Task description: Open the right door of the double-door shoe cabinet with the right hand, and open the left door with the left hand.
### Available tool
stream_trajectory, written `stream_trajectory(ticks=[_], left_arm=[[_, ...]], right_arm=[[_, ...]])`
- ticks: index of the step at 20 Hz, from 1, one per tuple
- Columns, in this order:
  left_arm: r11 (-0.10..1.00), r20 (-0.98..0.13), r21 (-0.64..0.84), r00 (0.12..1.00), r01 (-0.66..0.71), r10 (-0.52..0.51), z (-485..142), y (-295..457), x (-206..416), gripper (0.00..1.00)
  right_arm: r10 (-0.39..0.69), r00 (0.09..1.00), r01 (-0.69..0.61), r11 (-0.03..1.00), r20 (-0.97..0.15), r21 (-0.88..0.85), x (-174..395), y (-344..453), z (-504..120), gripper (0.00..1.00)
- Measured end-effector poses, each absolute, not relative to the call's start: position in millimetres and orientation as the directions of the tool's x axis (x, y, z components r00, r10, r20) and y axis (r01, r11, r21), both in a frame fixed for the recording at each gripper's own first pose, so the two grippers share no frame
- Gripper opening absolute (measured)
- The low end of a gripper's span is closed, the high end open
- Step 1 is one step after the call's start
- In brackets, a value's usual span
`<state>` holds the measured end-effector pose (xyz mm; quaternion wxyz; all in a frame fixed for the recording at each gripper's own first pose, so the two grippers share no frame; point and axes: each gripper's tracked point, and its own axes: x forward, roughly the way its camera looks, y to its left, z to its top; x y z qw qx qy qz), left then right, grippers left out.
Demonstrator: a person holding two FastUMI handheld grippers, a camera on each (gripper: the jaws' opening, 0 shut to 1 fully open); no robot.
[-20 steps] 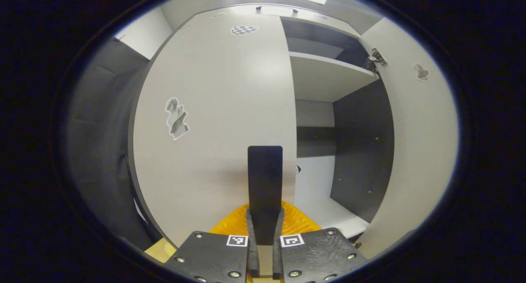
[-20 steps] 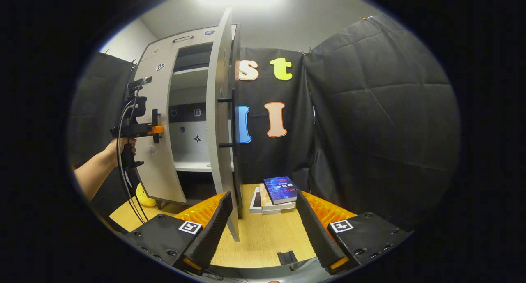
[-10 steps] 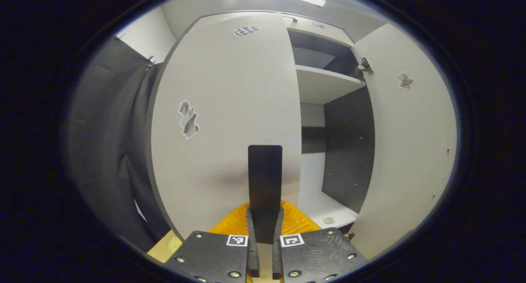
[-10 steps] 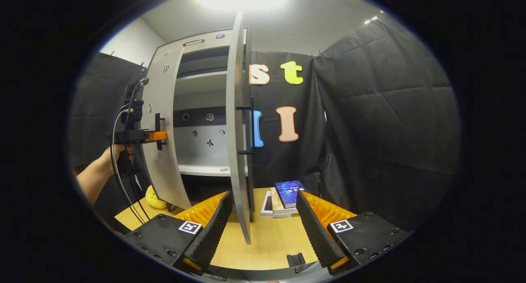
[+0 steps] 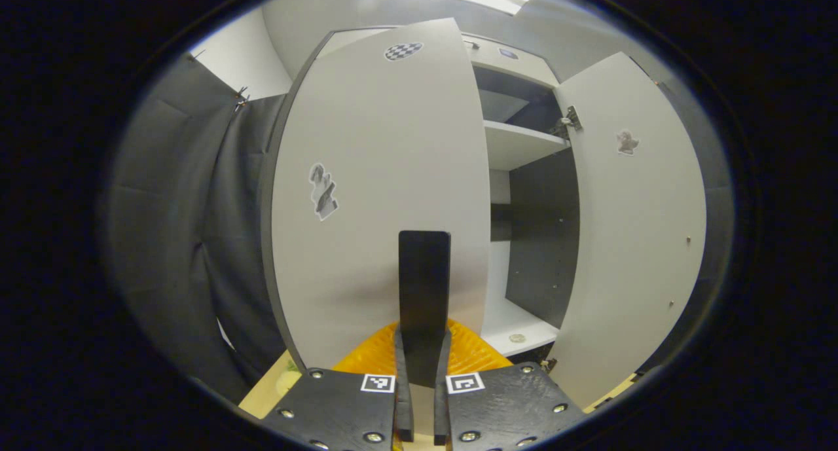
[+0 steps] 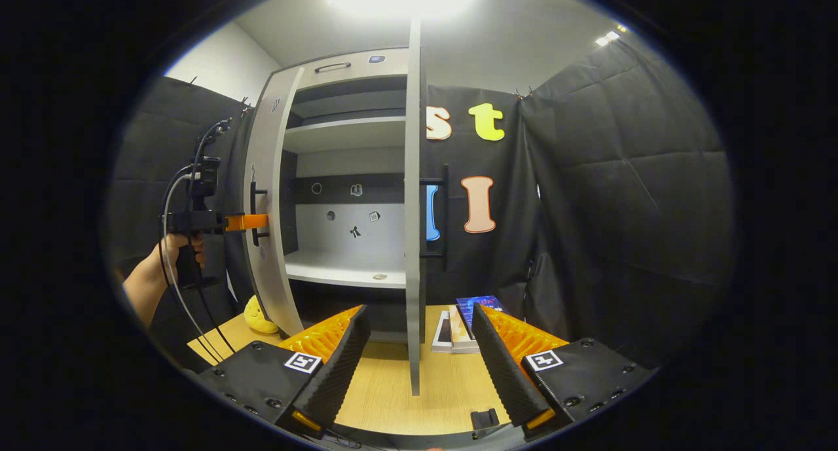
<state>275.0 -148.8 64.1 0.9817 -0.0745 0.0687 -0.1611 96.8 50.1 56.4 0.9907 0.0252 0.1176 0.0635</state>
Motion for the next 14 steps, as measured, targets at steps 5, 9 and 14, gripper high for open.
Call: stream_trajectory(ticks=[5,9,14], left_arm=[[0.932,-0.112,-0.176,0.934,0.316,-0.338,66,-147,277,0.15],[0.930,-0.110,-0.183,0.934,0.319,-0.341,67,-145,279,0.15],[0.932,-0.106,-0.191,0.938,0.307,-0.331,68,-141,277,0.13]], right_arm=[[0.156,0.961,-0.140,0.986,-0.228,0.086,99,68,56,0.97],[0.177,0.955,-0.161,0.983,-0.238,0.085,100,83,53,0.92],[0.199,0.951,-0.183,0.979,-0.239,0.086,106,100,54,0.92]])
